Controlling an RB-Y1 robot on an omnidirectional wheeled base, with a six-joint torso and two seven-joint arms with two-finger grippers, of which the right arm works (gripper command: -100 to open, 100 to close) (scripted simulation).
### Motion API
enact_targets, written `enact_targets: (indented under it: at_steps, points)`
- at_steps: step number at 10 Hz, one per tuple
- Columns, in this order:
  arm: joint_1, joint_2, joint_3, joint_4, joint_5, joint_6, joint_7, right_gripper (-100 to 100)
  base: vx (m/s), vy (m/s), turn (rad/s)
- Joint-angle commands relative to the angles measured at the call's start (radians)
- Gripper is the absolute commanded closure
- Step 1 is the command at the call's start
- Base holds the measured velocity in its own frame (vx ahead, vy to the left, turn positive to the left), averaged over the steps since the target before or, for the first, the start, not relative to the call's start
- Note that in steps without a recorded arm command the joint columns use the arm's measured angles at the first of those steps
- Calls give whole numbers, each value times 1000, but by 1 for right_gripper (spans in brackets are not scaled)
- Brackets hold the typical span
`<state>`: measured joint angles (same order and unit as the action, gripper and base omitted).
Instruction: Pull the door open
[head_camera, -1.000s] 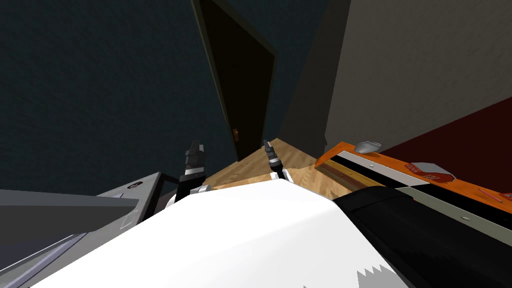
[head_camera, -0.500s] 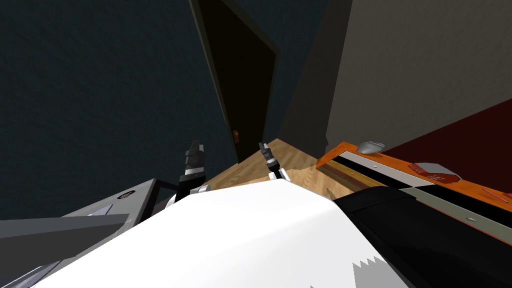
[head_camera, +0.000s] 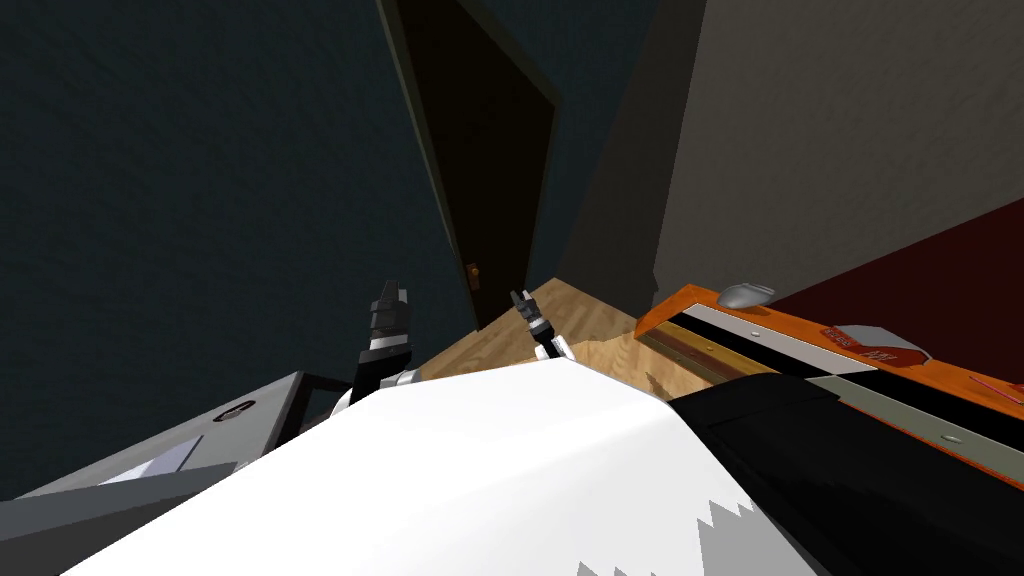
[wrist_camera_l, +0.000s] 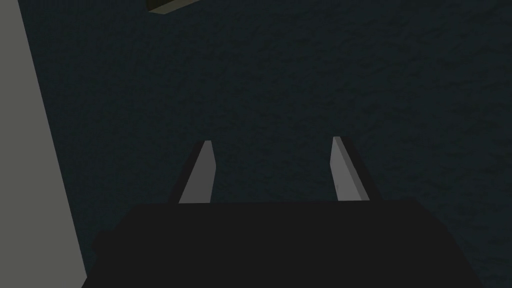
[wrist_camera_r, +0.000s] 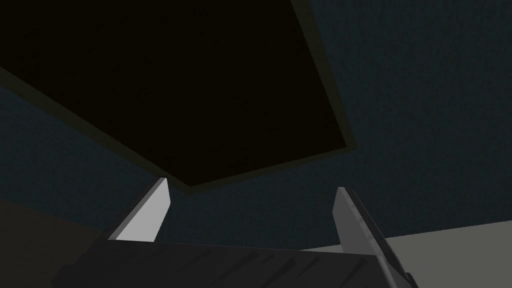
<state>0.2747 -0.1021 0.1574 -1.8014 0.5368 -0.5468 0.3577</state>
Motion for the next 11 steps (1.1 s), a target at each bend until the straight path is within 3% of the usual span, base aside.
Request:
enact_targets:
  at_steps: [1,6,11]
  points:
    - [-17,0,5,31,30,1,15,-100,112,71,-28]
    - [-67,-4,24,136,140,4,67,-100,118,66,-37]
    - [-101,-6,36,205,213,5,102,-100,111,60,-28]
